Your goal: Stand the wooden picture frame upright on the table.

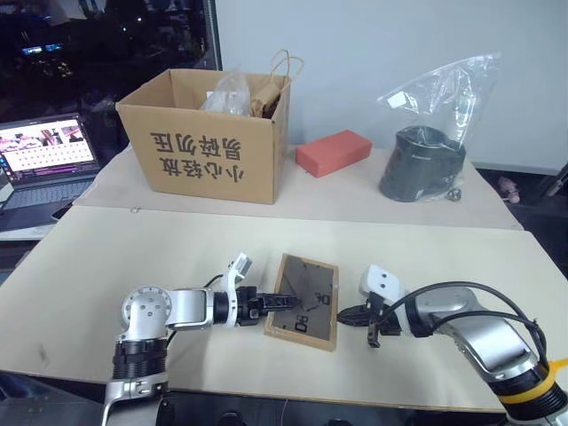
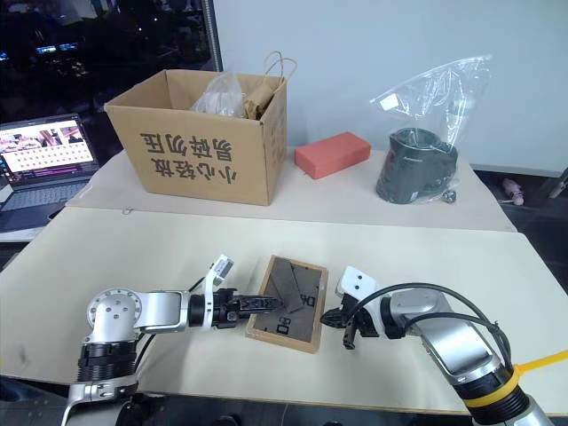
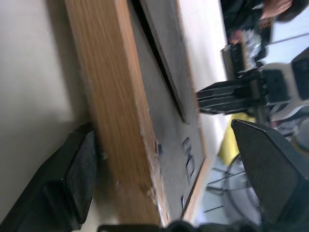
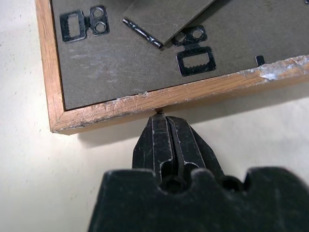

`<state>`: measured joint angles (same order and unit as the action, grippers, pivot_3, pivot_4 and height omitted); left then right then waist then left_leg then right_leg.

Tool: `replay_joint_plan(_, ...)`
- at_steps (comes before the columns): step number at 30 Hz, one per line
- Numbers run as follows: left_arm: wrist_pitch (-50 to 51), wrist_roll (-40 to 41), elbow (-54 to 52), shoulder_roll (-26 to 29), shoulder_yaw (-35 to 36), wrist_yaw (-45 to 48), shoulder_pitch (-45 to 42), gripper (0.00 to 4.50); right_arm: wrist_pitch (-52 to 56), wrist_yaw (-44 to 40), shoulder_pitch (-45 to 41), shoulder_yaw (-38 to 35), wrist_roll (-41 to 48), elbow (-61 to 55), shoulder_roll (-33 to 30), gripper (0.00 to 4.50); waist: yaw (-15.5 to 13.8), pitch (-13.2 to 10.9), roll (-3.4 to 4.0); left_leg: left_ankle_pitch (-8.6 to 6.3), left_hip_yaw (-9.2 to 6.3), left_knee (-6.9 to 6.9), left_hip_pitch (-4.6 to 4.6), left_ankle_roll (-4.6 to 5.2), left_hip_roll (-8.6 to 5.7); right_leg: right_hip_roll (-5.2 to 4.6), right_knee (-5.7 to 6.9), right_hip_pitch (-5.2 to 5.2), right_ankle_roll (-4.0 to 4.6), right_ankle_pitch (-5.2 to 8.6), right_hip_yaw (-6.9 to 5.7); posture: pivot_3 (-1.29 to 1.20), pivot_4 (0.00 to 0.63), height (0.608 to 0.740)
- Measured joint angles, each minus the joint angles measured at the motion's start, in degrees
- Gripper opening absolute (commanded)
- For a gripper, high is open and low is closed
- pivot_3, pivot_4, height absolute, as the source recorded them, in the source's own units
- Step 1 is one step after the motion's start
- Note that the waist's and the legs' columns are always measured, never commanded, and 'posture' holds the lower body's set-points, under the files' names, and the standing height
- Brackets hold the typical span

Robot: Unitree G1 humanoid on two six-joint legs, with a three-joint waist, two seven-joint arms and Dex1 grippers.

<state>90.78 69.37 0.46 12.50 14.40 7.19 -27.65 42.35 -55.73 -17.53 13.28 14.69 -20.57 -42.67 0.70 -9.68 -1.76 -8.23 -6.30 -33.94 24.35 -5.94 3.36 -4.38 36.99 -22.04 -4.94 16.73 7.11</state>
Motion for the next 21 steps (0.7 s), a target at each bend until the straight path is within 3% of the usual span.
replay_joint_plan(3, 0.0, 3.22, 0.44, 1.36, -0.45, -1.55, 0.83, 4.47, 0.7, 0.84, 0.58, 0.3, 0.08, -0.39, 0.17, 0.0, 0.18, 0.0, 0.0, -0.02, 0.0, 0.04, 0.01, 0.03, -0.03, -0.03, 0.01, -0.03, 0.04, -0.02, 0.0, 0.0, 0.15, 0.74)
replay_joint_plan(6, 0.39, 6.12, 1.97, 3.8, -0.53, -2.49, 0.9, 3.71, 0.97, 1.06, 0.58, 0.29, 0.09, -0.75, 0.13, 0.0, 0.6, 0.0, 0.0, -0.02, 0.0, 0.05, -0.03, 0.04, -0.02, -0.01, 0.04, -0.05, 0.04, -0.01, 0.0, 0.0, 0.15, 0.74)
replay_joint_plan(11, 0.94, 7.55, 5.26, 4.29, -0.18, -4.68, 0.93, 1.7, 1.16, 0.93, -0.58, 0.3, 0.09, -0.57, 0.02, 0.0, 1.43, 0.0, 0.0, -0.01, 0.0, 0.02, -0.02, 0.03, -0.02, -0.01, 0.04, -0.05, -0.05, 0.04, 0.0, 0.0, 0.15, 0.74)
replay_joint_plan(13, 0.99, 8.94, 5.8, 3.05, 0.8, -4.75, 0.51, 1.18, 1.53, 0.84, -1.56, 0.25, 0.05, 0.04, -0.14, 0.0, 1.49, -0.01, -0.01, 0.0, 0.0, 0.0, -0.01, 0.02, -0.02, -0.01, 0.04, -0.04, -0.04, 0.03, 0.0, 0.0, 0.15, 0.74)
replay_joint_plan(17, 1.12, 9.68, 6.82, 3.02, 1.92, -5.45, 0.18, 1.16, 2.34, 0.75, -2.41, -1.27, 1.33, 0.38, -0.35, 0.0, 1.55, -0.01, -0.02, 0.0, 0.0, 0.01, 0.01, 0.02, -0.03, -0.02, 0.04, -0.05, 0.0, 0.01, 0.0, 0.0, 0.15, 0.74)
replay_joint_plan(20, 1.11, 10.54, 6.93, 5.33, 2.49, -4.54, -0.93, 1.16, 6.34, -0.77, -6.08, -8.56, 7.82, 2.44, -0.79, 0.0, 1.93, -0.2, -0.02, 0.06, 0.0, 0.0, 0.08, 0.02, -0.03, -0.01, 0.1, -0.16, 0.09, -0.07, 0.02, 0.0, 0.15, 0.74)
replay_joint_plan(21, 1.06, 11.18, 6.95, 6.44, 2.94, -3.97, -1.39, 1.16, 7.82, -0.94, -8.16, -11.64, 10.12, 2.99, -0.92, 0.29, 2.05, -0.22, -0.02, 0.06, 0.0, 0.01, 0.06, 0.02, -0.02, 0.0, 0.12, -0.16, 0.09, -0.08, 0.02, 0.0, 0.15, 0.74)
